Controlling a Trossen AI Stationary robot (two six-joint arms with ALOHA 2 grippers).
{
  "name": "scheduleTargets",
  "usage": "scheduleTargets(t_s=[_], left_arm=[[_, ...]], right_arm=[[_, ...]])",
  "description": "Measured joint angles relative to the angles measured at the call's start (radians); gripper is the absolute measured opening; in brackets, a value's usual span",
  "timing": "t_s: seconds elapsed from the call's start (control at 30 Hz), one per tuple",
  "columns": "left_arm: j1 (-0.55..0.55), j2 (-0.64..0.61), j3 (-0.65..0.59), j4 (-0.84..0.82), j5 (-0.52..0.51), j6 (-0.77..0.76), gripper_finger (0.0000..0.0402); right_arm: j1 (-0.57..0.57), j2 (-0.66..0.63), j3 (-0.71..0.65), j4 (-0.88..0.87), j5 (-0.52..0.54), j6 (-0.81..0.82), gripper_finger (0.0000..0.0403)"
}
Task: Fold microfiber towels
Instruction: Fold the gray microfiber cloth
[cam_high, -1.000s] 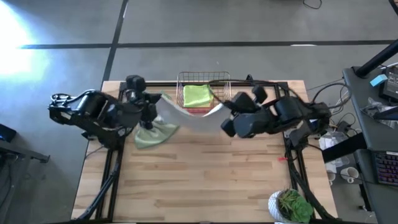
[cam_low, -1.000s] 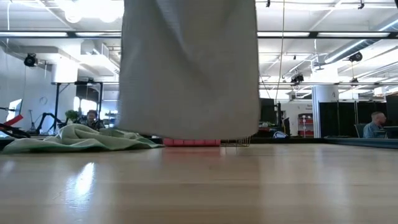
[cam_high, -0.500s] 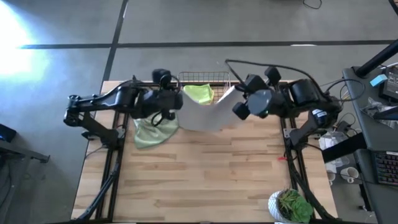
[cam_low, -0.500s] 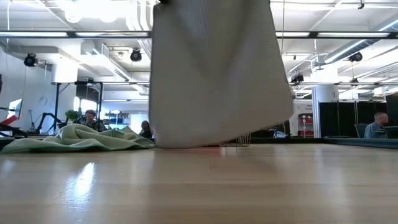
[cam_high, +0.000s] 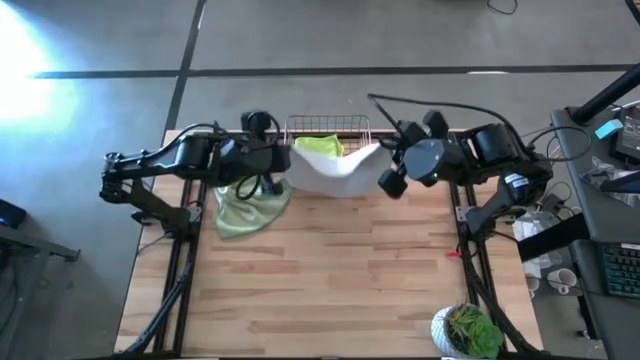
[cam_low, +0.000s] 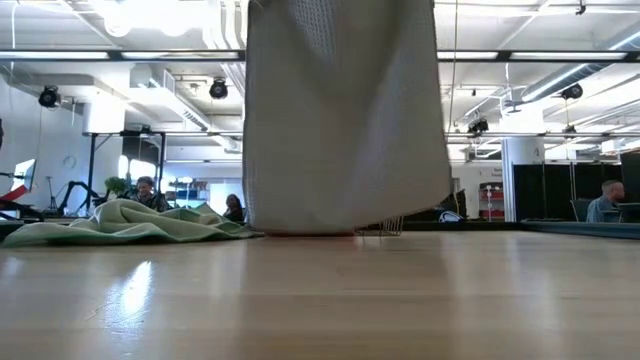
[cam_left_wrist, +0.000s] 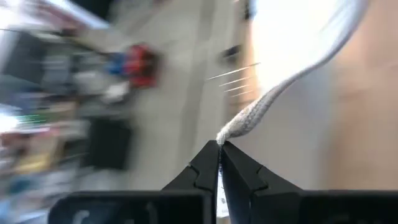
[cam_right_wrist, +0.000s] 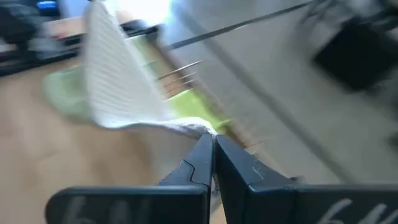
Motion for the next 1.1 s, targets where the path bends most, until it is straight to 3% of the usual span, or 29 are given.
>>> scheduleTargets(t_s=[0.2,0.3,0.6,0.93,1.1], left_arm=[[-0.042,-0.006,-0.035,-0.081,0.558,-0.363,0.0],[-0.093,-0.006,-0.079,-0.081,0.705,-0.423,0.0],[-0.244,-0.006,-0.292,-0.05,0.715,-0.547,0.0],[-0.347,-0.006,-0.592,0.206,0.718,-0.745,0.0],[-0.364,-0.006,-0.707,0.324,0.717,-0.857,0.0]], right_arm=[[0.086,0.034,-0.018,0.001,-0.259,0.175,0.0008],[0.157,0.07,-0.045,0.002,-0.293,0.263,0.0008],[0.328,0.174,-0.229,0.002,-0.293,0.597,0.0008],[0.474,0.315,-0.368,0.042,-0.393,0.99,0.0008],[0.503,0.403,-0.379,0.099,-0.4,1.09,0.0008]])
